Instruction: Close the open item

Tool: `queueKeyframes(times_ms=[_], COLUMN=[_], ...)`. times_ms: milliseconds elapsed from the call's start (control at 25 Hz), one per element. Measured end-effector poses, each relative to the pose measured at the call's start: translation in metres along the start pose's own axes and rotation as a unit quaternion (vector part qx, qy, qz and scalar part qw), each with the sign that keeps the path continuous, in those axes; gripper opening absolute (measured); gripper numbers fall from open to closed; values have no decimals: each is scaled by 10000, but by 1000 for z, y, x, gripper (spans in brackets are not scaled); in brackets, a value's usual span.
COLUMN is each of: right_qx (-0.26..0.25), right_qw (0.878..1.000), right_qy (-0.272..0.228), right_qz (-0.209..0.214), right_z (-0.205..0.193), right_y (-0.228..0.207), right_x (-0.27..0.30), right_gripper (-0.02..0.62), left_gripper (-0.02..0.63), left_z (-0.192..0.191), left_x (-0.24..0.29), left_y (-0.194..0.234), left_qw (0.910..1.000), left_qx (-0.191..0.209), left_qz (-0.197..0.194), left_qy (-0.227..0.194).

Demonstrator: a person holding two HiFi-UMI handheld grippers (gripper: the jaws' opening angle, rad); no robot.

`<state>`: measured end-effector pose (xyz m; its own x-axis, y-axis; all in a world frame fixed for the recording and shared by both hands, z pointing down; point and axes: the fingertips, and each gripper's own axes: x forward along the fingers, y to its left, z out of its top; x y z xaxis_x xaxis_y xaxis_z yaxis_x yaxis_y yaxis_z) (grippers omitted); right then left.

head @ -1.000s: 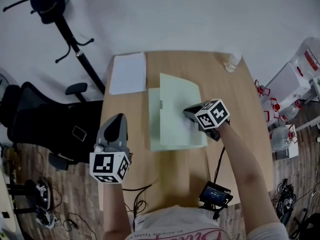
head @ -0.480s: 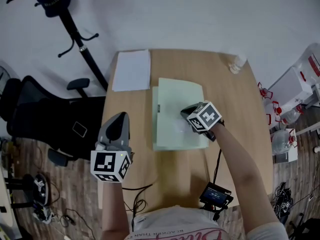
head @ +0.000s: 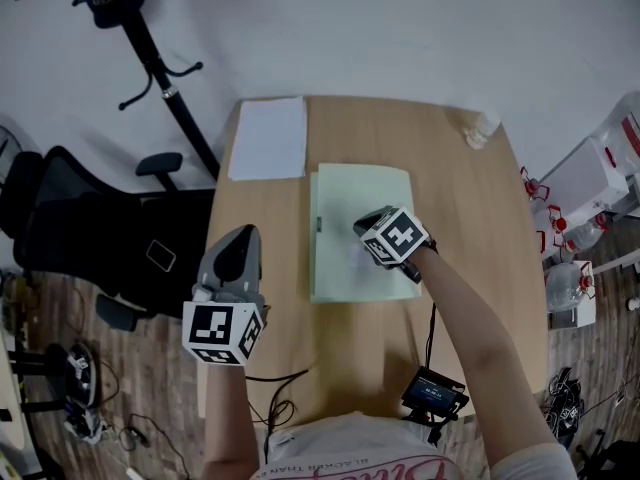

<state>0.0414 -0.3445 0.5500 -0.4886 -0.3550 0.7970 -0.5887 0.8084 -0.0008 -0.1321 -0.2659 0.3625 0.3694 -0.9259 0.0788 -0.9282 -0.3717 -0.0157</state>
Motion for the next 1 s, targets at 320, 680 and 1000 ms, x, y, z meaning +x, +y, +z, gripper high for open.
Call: queueKeyframes(times_ms=[320,680,1000], right_qx=[145,5,-1089], right_qw=[9997,9996,9931], right_qy=[133,229,416], right_qz=[114,153,-158], right_z=[4,11,23], right_y=[8,14,23], right_x=[18,28,34], right_gripper=[3,3,3], left_gripper=[14,14,14], left_z=[-6,-13,-19], left_x=[1,1,2], left_y=[5,11,10], left_qw=[10000,9998,9997], left_qx=[-78,-143,-186], left_qz=[45,100,83], left_qy=[37,85,125])
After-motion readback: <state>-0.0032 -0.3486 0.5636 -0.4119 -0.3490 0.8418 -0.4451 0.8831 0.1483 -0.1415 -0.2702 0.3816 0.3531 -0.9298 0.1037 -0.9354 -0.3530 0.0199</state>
